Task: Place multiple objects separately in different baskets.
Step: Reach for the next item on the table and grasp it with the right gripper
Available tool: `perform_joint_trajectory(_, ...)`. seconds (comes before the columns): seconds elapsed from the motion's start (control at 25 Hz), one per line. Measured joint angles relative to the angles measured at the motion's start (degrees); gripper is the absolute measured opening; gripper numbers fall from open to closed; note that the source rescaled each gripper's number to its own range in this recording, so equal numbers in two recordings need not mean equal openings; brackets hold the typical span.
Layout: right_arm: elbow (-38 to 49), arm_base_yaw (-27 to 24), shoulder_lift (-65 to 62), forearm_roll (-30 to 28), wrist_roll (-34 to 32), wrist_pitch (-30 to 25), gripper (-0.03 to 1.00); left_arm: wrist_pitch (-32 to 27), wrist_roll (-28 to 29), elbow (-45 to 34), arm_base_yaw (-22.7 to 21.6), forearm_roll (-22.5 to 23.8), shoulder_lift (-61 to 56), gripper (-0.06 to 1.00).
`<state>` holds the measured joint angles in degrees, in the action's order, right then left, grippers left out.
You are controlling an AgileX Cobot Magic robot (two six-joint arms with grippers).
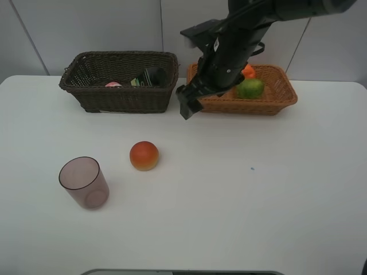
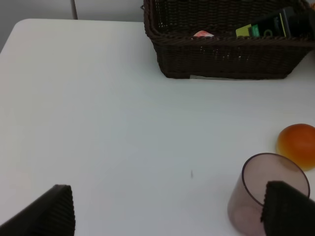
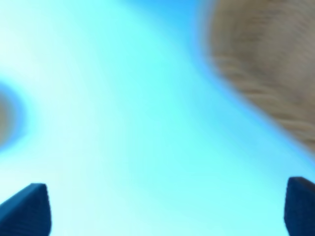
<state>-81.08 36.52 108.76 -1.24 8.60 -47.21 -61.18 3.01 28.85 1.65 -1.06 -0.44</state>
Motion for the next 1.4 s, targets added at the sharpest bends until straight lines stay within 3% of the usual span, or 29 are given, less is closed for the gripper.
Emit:
perform_joint_trajectory(0.24,0.0,8.3,0.0,4.5,12.1,-0.8,1.0,0.0,0.0,0.0,0.0,0.0,0.0,0.98)
perform_joint_trajectory(0.48,-4.1,12.4,3.5,4.5,17.2,-4.1,1.0,0.0,0.0,0.0,0.0,0.0,0.0,0.98)
perform_joint_trajectory(0.76,-11.8,13.6,9.1,-1.7,20.3,-7.5,1.0,0.0,0.0,0.0,0.0,0.0,0.0,0.98)
perform_joint_trajectory(0.96,-14.4,13.6,12.3,-1.3,24.8,-7.9,1.0,0.0,0.0,0.0,0.0,0.0,0.0,0.98)
perform_joint_trajectory(1.4,-20.2,13.6,20.1,1.7,27.7,-8.7,1.0,0.0,0.0,0.0,0.0,0.0,0.0,0.98)
